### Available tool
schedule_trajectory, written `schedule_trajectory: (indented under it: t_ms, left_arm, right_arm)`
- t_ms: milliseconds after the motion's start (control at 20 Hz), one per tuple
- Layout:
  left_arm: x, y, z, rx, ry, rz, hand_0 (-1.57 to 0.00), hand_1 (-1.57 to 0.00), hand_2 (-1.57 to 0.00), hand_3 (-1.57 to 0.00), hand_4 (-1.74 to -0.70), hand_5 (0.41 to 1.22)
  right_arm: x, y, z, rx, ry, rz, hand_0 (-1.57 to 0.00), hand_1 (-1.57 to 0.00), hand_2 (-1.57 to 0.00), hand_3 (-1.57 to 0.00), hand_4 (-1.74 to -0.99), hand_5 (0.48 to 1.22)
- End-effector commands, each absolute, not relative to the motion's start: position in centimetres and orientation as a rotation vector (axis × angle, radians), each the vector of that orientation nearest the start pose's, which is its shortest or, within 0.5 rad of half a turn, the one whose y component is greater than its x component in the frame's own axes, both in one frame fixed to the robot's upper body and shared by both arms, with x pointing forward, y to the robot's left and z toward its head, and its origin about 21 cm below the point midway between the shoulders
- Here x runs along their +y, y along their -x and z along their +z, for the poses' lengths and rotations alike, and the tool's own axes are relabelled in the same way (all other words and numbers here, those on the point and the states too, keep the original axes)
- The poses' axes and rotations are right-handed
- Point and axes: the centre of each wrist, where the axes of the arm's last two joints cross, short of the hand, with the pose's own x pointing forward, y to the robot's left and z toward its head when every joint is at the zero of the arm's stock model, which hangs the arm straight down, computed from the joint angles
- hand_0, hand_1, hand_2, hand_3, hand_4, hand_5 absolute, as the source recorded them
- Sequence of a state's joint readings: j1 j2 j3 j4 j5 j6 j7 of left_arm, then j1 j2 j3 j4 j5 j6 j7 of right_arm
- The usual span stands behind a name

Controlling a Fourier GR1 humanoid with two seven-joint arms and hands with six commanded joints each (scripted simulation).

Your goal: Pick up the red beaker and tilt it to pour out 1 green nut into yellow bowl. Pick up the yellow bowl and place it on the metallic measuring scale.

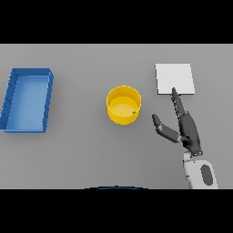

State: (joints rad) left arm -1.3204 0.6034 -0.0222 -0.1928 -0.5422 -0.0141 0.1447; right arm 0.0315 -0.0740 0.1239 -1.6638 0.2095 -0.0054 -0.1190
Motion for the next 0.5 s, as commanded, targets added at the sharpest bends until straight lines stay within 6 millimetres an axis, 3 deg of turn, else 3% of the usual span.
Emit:
schedule_trajectory:
  t_ms: [0,200,350,450]
  left_arm:
    - [33.5,-47.4,22.1,-1.187,-0.919,-0.526,-1.57,-1.57,-1.57,-1.57,-1.74,1.221]
    - [35.7,-45.8,17.1,-1.154,-0.838,-0.383,-1.57,-1.57,-1.57,-1.57,-1.74,1.221]
    - [36.2,-43.8,12.2,-1.150,-0.785,-0.327,-1.57,-1.57,-1.57,-1.57,-1.74,1.221]
    - [36.0,-42.7,10.9,-1.125,-0.775,-0.292,-1.57,-1.57,-1.57,-1.57,-1.74,1.186]
  right_arm:
    - [-21.7,-23.9,1.4,-1.748,0.110,0.309,0.00,0.00,0.00,0.00,-1.138,0.648]
    - [-21.6,-23.7,1.0,-1.753,0.091,0.307,0.00,0.00,0.00,0.00,-1.131,0.669]
    - [-21.7,-23.6,1.0,-1.761,0.109,0.319,0.00,0.00,0.00,0.00,-1.159,0.677]
    - [-21.9,-23.5,1.0,-1.756,0.122,0.326,0.00,0.00,0.00,0.00,-1.175,0.676]
